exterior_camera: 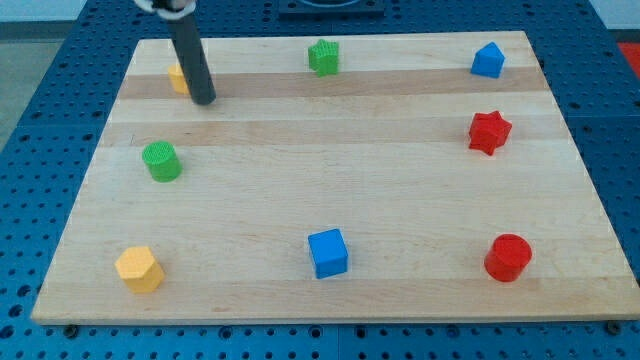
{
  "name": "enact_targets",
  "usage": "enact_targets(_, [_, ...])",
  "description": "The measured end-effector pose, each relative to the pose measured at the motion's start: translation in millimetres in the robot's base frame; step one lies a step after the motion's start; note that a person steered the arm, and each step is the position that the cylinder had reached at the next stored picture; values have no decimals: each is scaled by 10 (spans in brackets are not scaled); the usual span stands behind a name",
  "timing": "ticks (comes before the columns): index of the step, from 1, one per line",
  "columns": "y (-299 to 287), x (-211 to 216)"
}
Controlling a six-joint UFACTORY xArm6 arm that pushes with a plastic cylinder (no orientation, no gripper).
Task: Move the green circle to the top left the yellow hexagon
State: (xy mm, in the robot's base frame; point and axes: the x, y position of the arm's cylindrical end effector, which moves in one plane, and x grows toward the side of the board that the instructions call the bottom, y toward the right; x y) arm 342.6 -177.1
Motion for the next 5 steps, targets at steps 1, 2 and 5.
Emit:
enact_targets(1, [-130, 119])
enact_targets(2, [-245, 119])
enact_targets(5, [-273, 952])
